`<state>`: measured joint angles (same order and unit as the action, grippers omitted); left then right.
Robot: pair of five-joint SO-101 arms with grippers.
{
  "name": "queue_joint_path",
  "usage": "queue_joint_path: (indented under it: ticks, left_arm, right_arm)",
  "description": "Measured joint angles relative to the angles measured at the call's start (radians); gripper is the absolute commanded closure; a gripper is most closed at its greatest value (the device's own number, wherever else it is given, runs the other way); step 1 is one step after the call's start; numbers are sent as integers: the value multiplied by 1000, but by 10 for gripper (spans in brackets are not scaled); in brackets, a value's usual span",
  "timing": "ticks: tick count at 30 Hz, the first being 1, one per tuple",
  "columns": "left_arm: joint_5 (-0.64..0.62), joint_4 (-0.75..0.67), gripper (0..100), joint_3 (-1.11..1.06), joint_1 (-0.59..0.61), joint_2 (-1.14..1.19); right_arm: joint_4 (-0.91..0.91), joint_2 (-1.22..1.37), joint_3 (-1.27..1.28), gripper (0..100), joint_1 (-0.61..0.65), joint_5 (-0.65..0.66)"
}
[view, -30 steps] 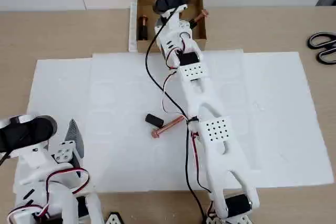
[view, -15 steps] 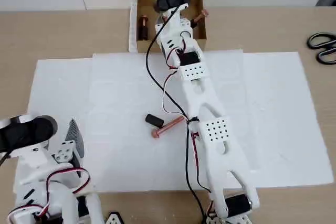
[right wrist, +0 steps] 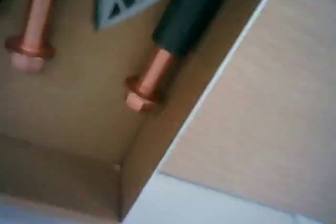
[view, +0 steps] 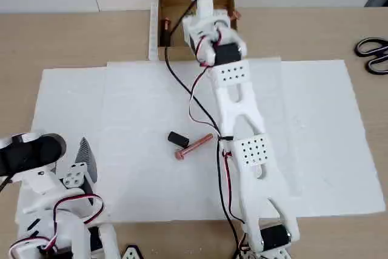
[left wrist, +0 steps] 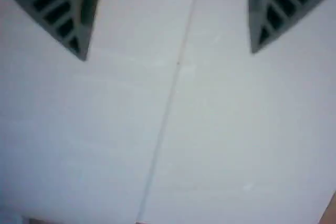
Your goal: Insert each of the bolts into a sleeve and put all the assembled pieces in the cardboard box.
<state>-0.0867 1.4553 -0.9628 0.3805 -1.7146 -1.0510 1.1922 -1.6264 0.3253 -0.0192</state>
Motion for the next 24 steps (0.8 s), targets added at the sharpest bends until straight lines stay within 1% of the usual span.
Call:
queue_joint_path:
  ticks: [8,10,14,19,21,24]
  left_arm:
    - [0,0,811,0,0,0]
    - [0,0,811,0,0,0]
    - [0,0,811,0,0,0]
    - [0,0,811,0,0,0]
    - [0,0,811,0,0,0]
    - [0,0,811,0,0,0]
  right_arm:
    - [-496,-279,-2,868,35,0]
    - [-589,-333,-2,869,48,0]
    - [-632,-431,-2,869,48,-40]
    - [-652,-537,0,869,78,-43]
    - [-654,-589,46,869,77,-43]
    - [-654,-687,196,869,77,-43]
